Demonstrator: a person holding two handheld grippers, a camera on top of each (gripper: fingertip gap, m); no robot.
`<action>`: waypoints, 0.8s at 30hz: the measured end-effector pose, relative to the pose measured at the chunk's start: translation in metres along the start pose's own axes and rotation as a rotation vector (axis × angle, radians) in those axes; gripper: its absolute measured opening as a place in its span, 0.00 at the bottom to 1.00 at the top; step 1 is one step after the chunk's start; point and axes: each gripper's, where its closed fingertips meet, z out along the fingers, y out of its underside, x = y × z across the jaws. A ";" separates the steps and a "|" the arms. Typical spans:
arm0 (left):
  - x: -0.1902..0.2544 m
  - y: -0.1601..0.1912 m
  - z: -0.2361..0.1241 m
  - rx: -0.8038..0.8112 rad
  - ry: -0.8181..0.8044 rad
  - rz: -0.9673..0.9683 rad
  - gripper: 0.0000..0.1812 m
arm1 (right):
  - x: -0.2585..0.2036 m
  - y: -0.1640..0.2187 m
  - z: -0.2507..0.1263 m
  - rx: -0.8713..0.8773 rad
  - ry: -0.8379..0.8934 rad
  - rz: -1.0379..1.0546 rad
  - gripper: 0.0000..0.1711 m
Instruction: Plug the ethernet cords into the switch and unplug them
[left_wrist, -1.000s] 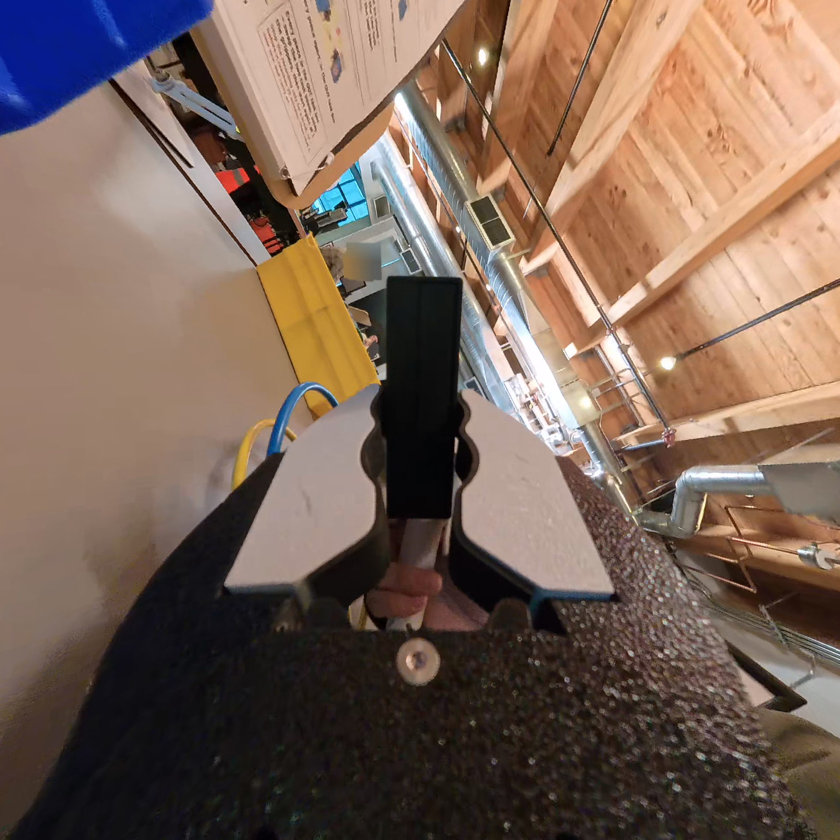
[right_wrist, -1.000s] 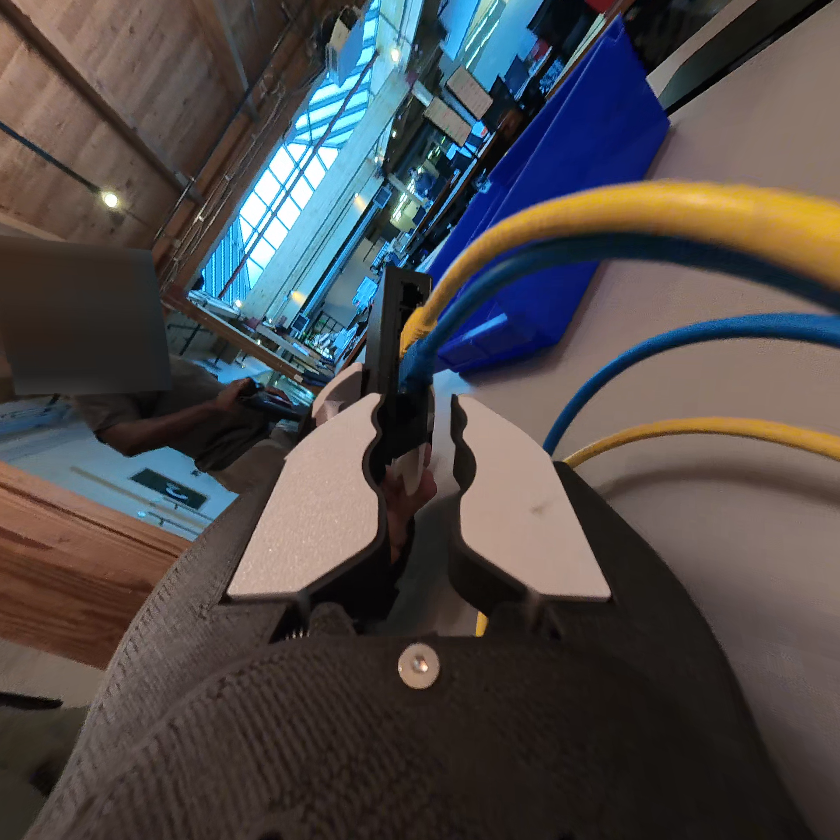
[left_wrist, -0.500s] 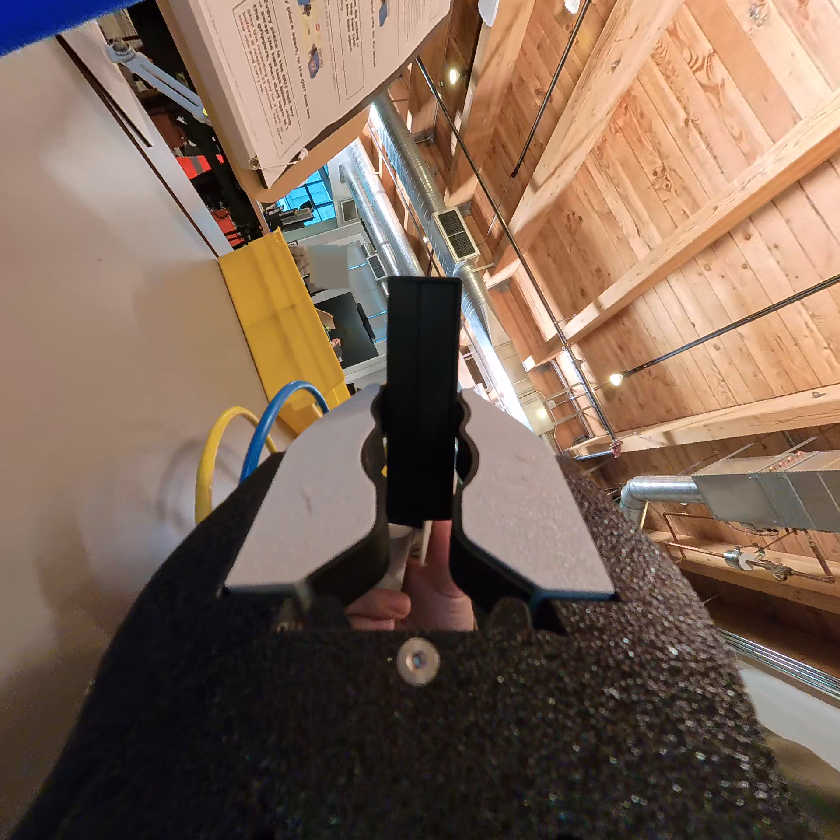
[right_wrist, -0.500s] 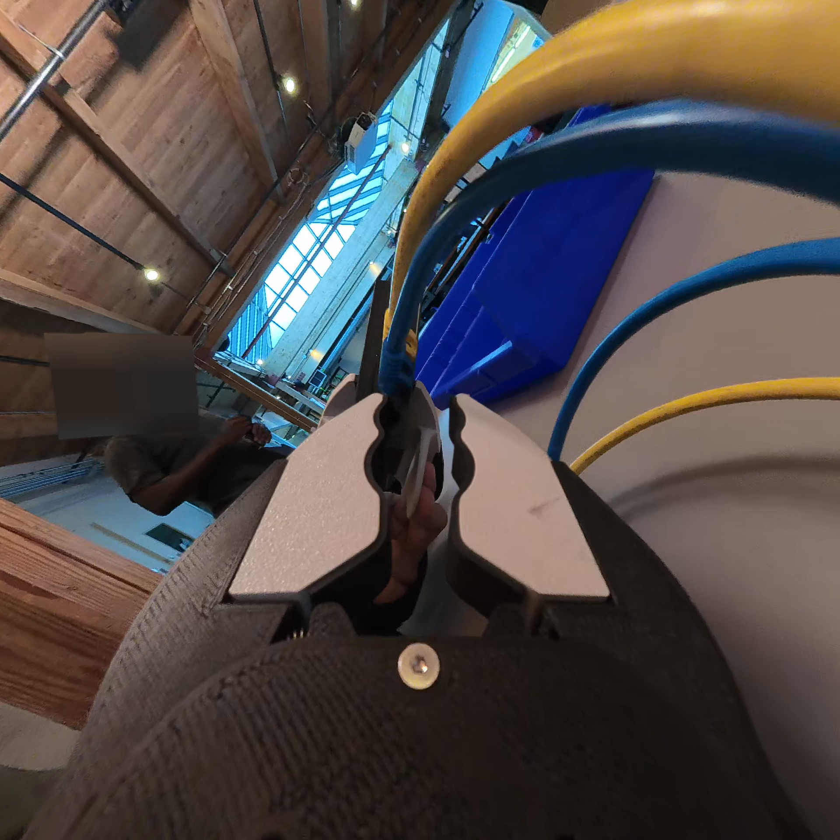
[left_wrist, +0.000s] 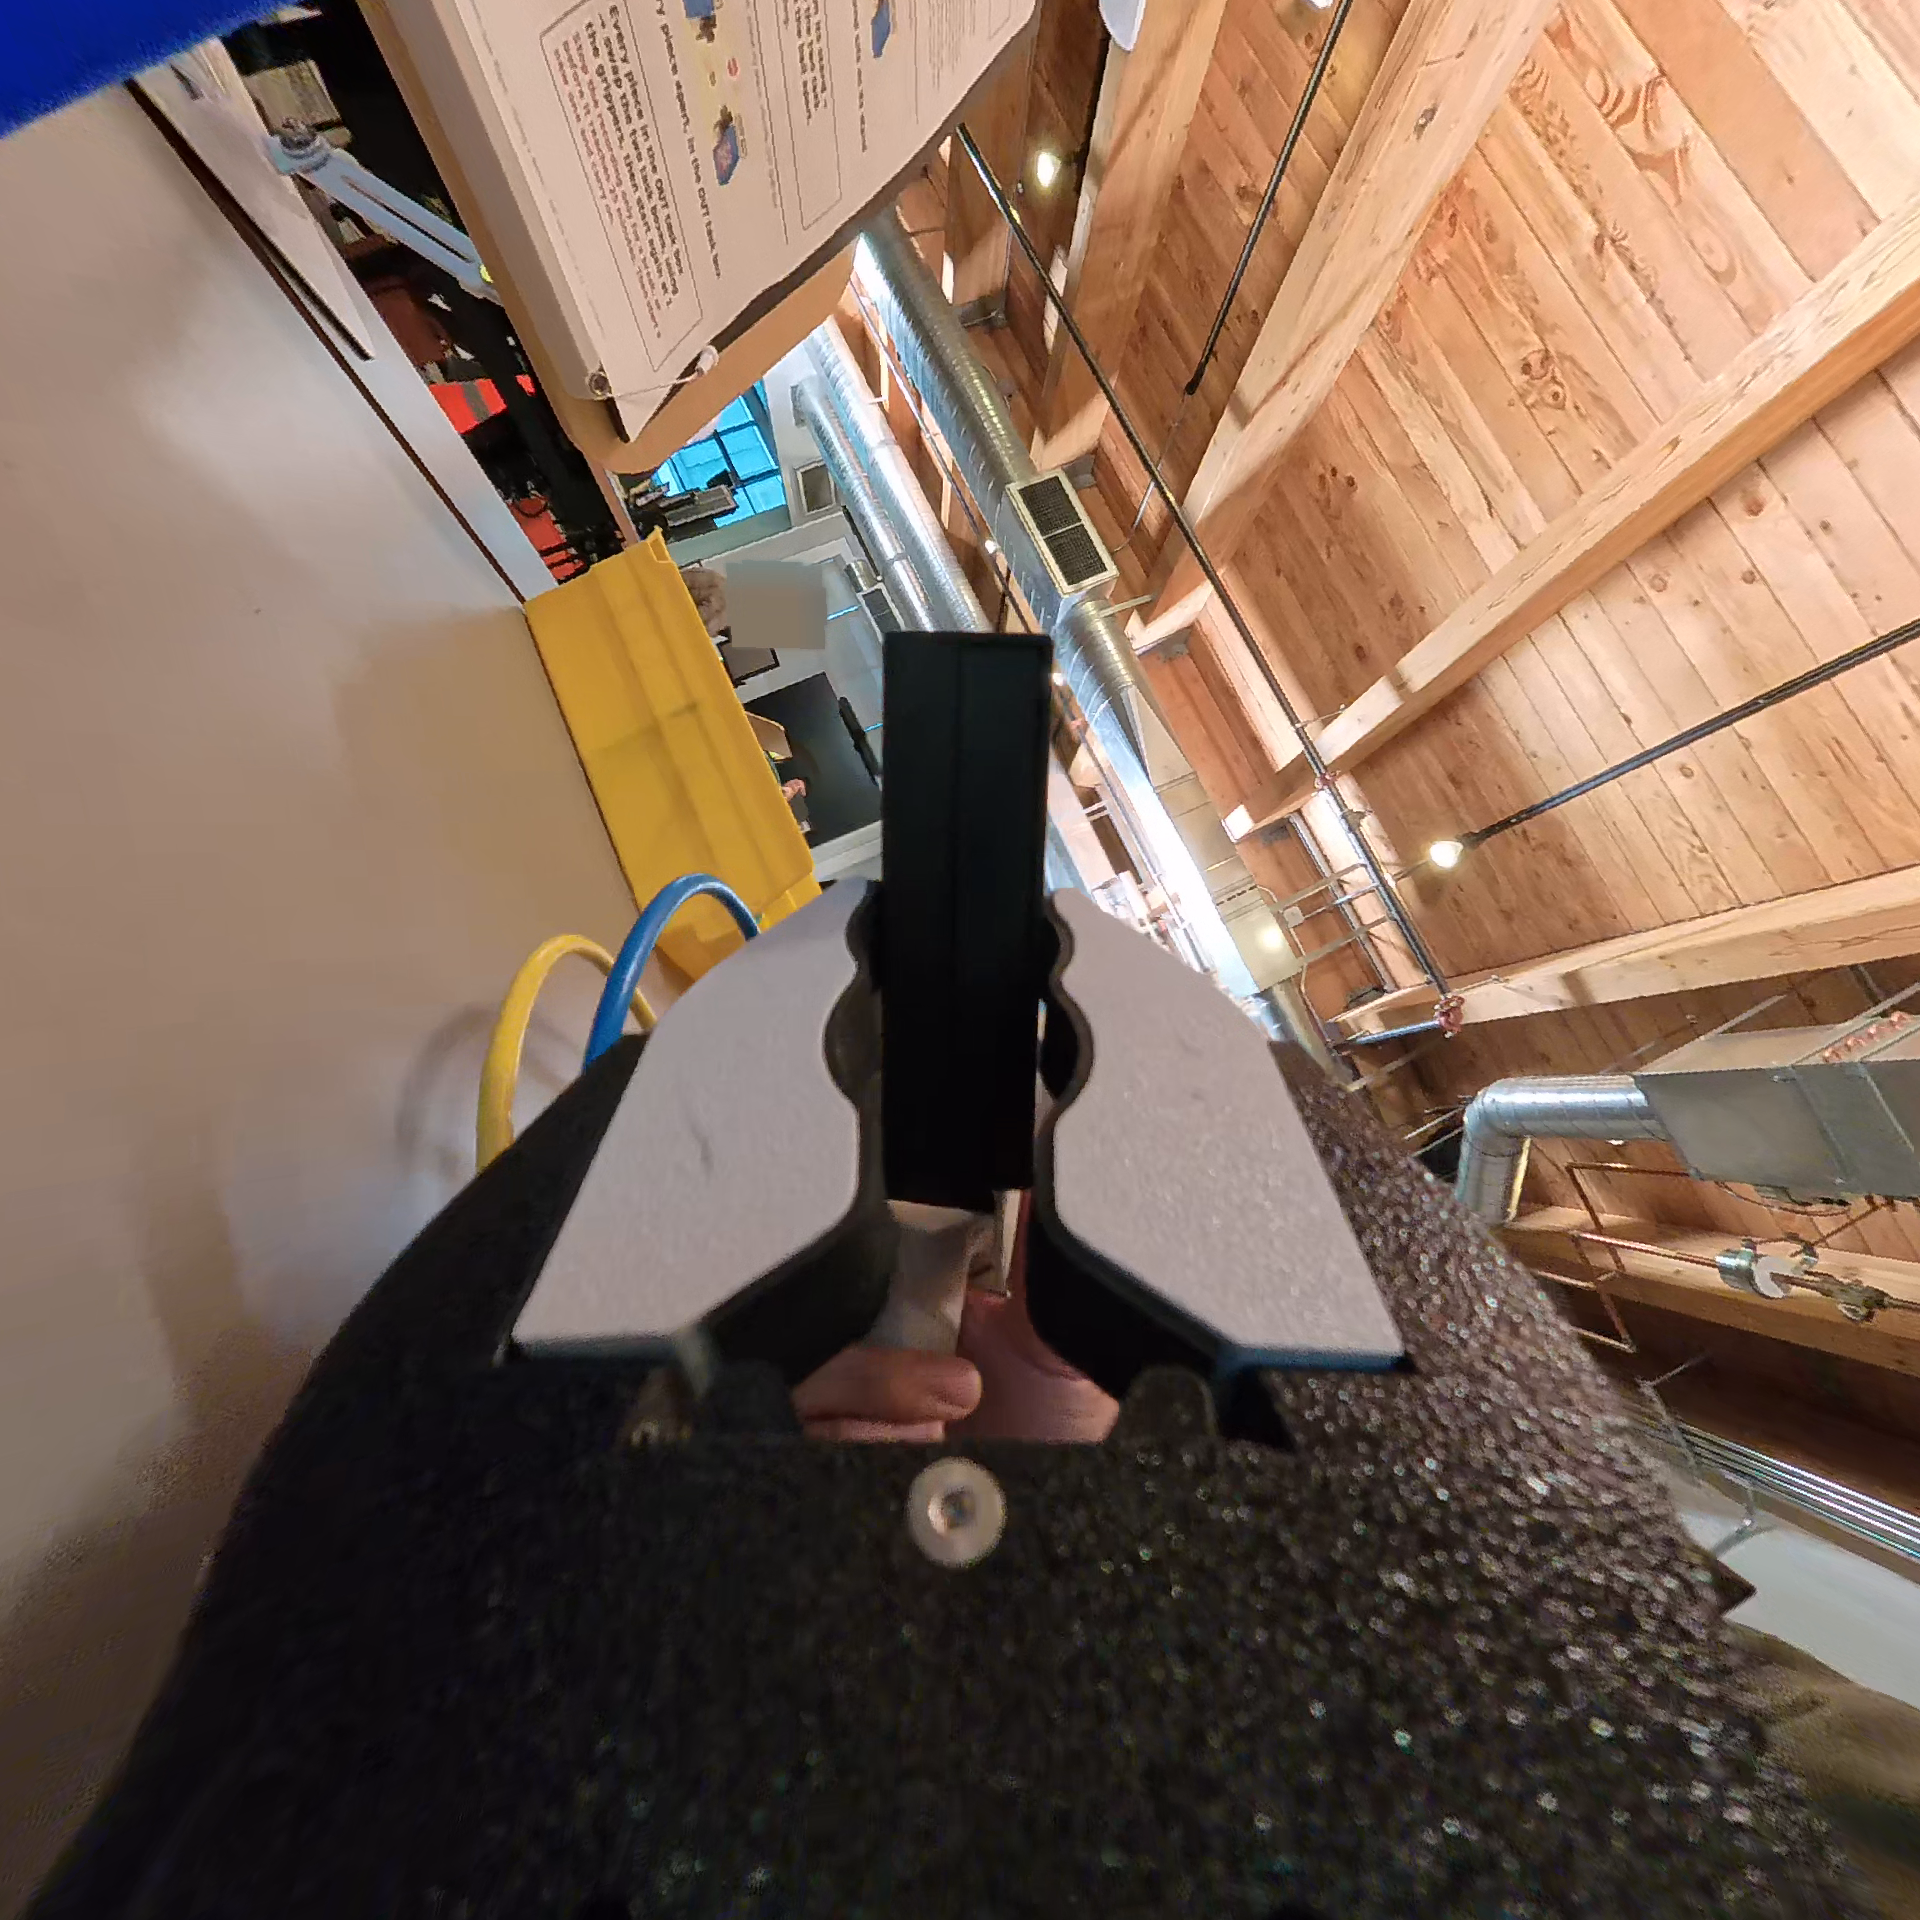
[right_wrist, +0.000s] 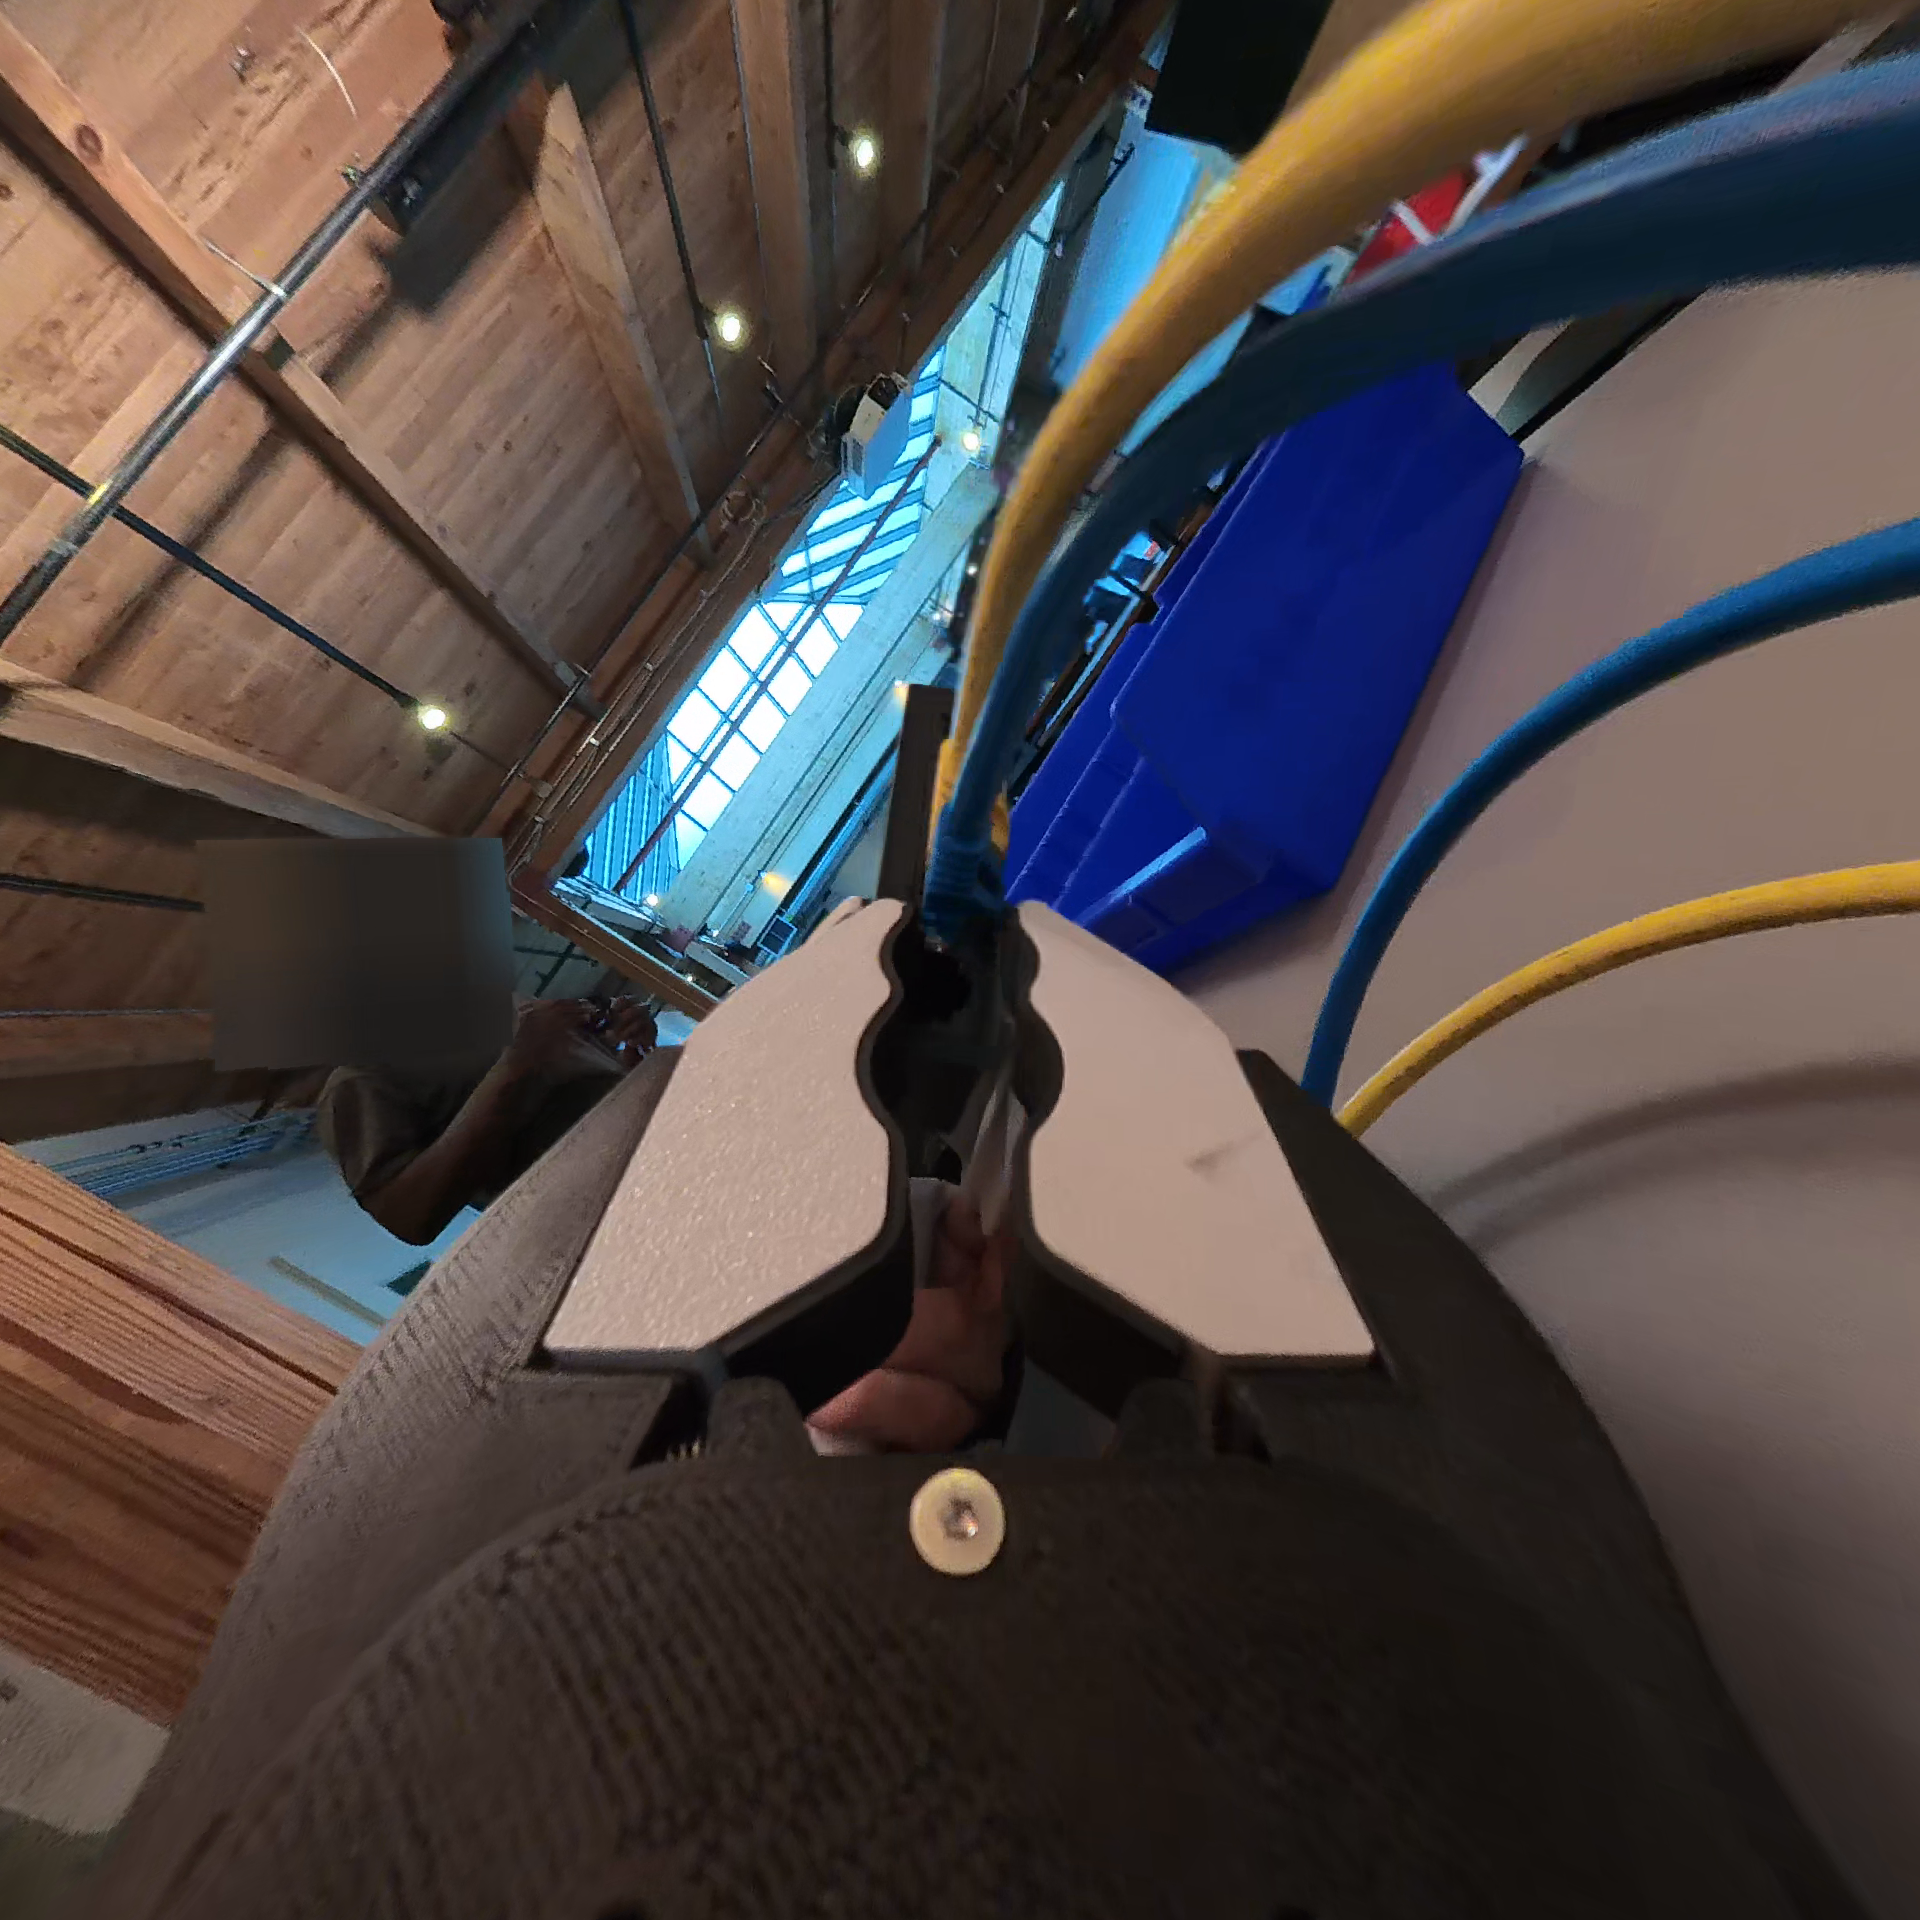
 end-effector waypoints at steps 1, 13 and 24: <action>-0.001 0.000 0.000 0.000 -0.006 0.006 0.15 | 0.001 0.000 0.000 0.003 0.005 0.009 0.08; -0.002 0.002 0.001 -0.001 -0.022 0.037 0.14 | 0.005 -0.002 0.001 0.103 0.017 0.074 0.10; -0.004 0.001 0.001 0.021 -0.045 0.080 0.14 | 0.006 -0.002 0.003 0.098 0.009 0.085 0.08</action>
